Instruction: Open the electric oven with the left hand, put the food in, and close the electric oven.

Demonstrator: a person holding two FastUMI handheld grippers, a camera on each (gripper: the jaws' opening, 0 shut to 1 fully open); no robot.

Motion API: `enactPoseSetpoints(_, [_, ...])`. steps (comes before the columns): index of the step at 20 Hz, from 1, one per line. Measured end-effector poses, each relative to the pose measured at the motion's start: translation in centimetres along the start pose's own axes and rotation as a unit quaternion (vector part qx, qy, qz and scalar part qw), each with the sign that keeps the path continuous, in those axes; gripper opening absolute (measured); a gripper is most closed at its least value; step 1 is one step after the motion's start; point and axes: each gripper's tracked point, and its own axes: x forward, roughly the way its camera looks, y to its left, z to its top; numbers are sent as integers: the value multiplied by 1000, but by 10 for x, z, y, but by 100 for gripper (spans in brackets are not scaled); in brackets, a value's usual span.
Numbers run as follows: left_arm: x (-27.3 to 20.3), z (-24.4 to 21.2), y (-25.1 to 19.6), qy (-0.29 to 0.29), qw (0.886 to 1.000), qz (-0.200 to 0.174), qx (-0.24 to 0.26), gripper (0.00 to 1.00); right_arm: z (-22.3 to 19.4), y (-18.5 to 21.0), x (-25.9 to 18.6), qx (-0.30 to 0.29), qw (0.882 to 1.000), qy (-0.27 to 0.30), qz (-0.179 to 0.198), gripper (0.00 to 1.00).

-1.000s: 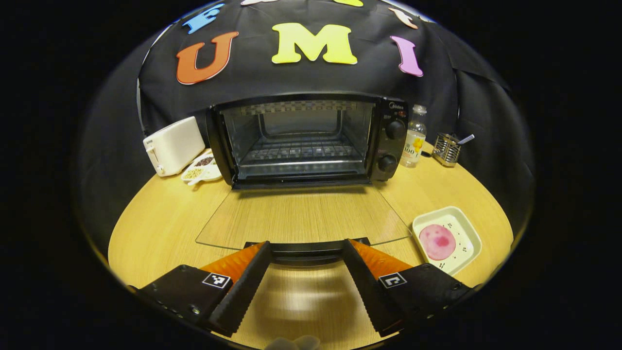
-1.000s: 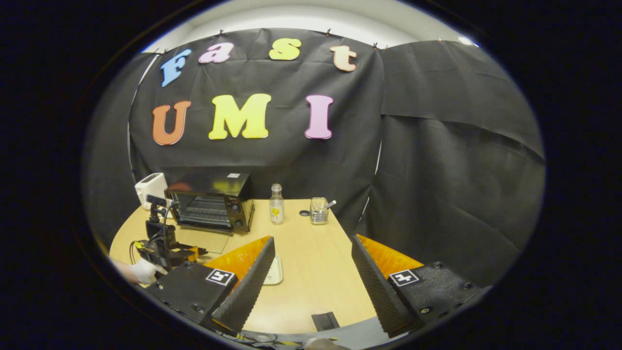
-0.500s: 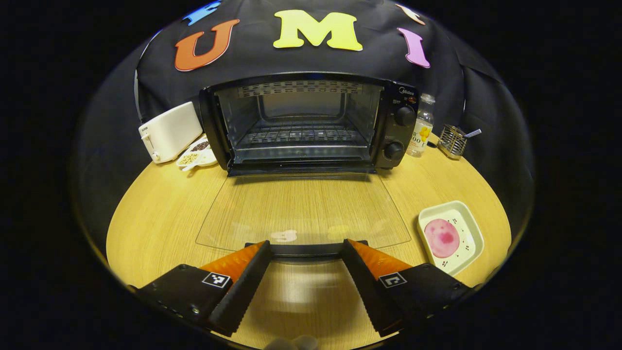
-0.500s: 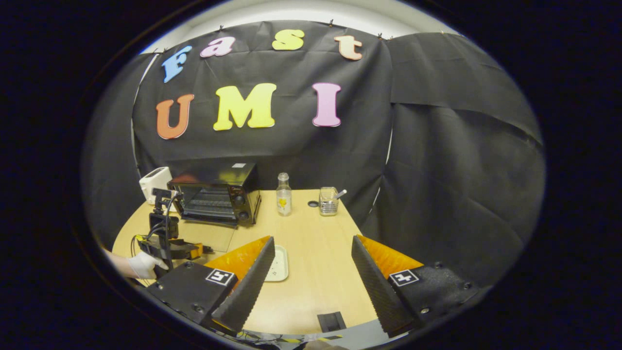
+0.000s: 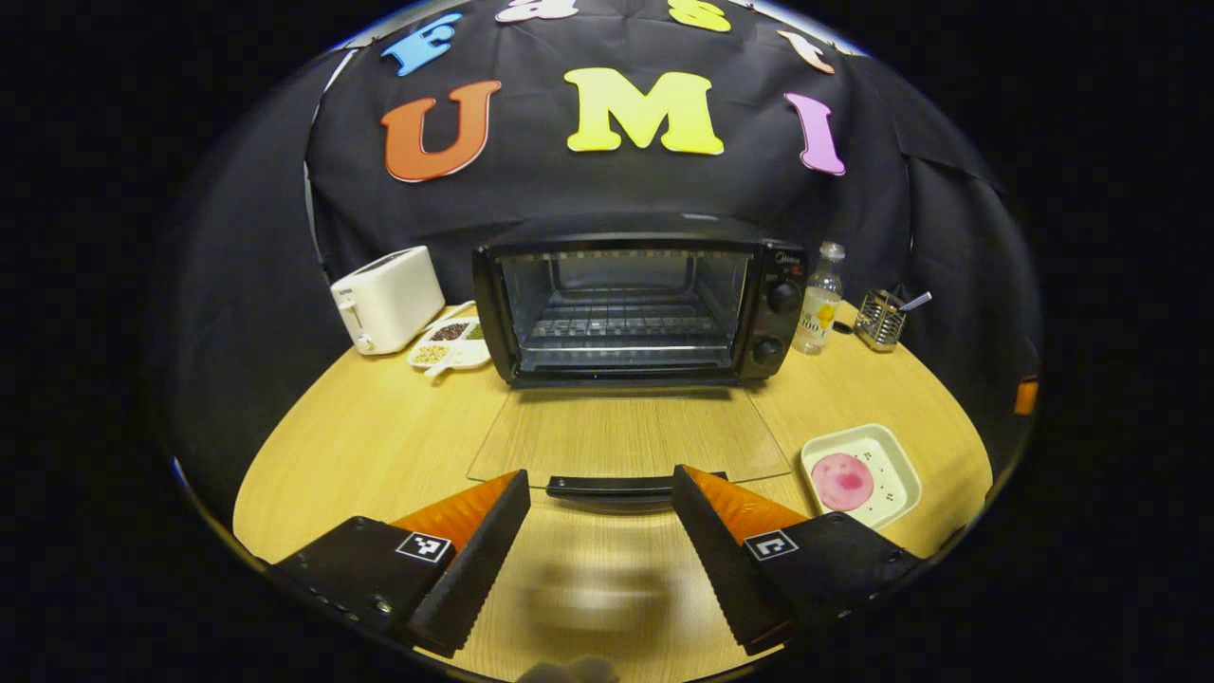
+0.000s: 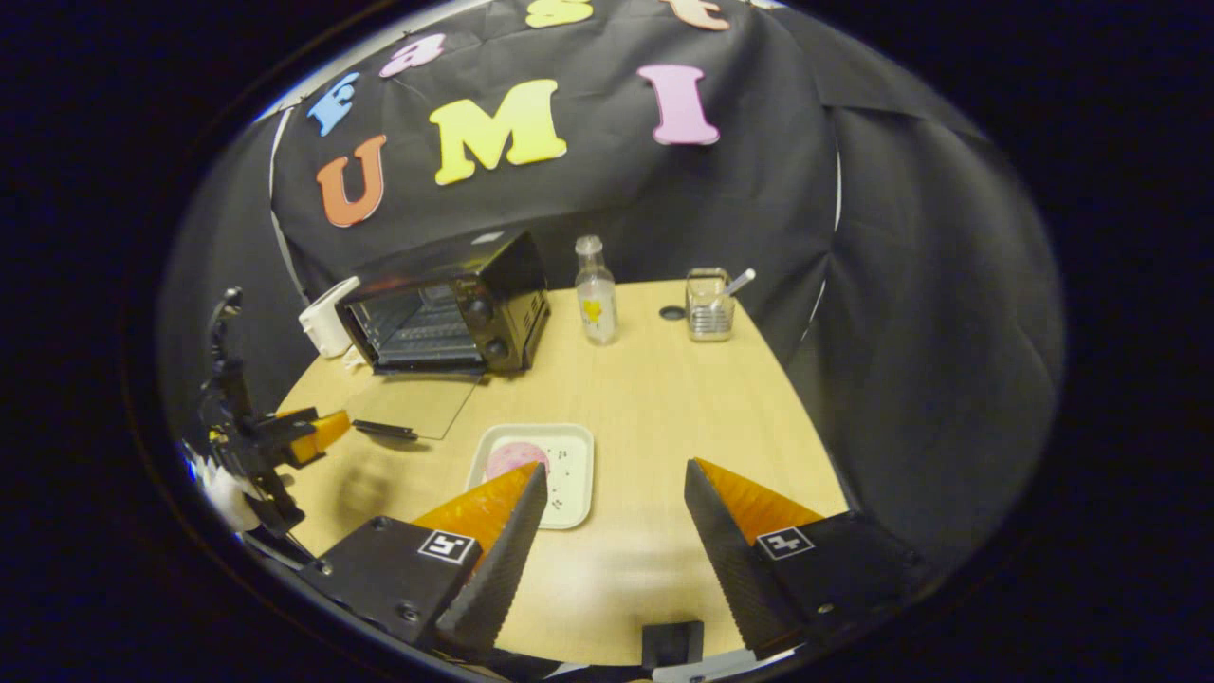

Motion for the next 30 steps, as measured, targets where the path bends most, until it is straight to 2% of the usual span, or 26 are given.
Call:
enactPoseSetpoints(5, [-61, 31, 2, -30, 999, 9, -29, 96, -37, 1, 72, 23, 993, 98, 64, 82])
enactPoseSetpoints(7, [-83, 39, 8, -39, 998, 35, -35, 96, -43, 3, 94, 32, 988, 128, 85, 74])
enactPoseSetpoints(9, [-105, 46, 12, -49, 996, 59, -43, 96, -47, 10, 113, 33, 982, 153, 106, 66])
enactPoseSetpoints(10, [-115, 47, 11, -52, 995, 70, -49, 96, -48, 15, 120, 30, 979, 163, 118, 55])
enactPoseSetpoints(11, [-124, 47, 9, -53, 994, 79, -57, 96, -49, 17, 127, 29, 976, 175, 126, 60])
enactPoseSetpoints(17, [-161, 39, -2, -57, 989, 110, -80, 96, -60, 26, 153, 39, 956, 252, 143, 33])
enactPoseSetpoints(19, [-160, 36, -5, -58, 988, 119, -86, 96, -58, 26, 157, 52, 952, 268, 138, 14])
enactPoseSetpoints(23, [-158, 36, -9, -66, 984, 125, -105, 96, -59, 22, 158, 92, 933, 312, 156, 5])
enactPoseSetpoints(26, [-158, 39, -9, -71, 983, 128, -112, 96, -58, 22, 158, 133, 917, 322, 197, 4])
enactPoseSetpoints(30, [-158, 39, -4, -61, 983, 135, -108, 96, -53, 25, 155, 187, 912, 293, 218, 4])
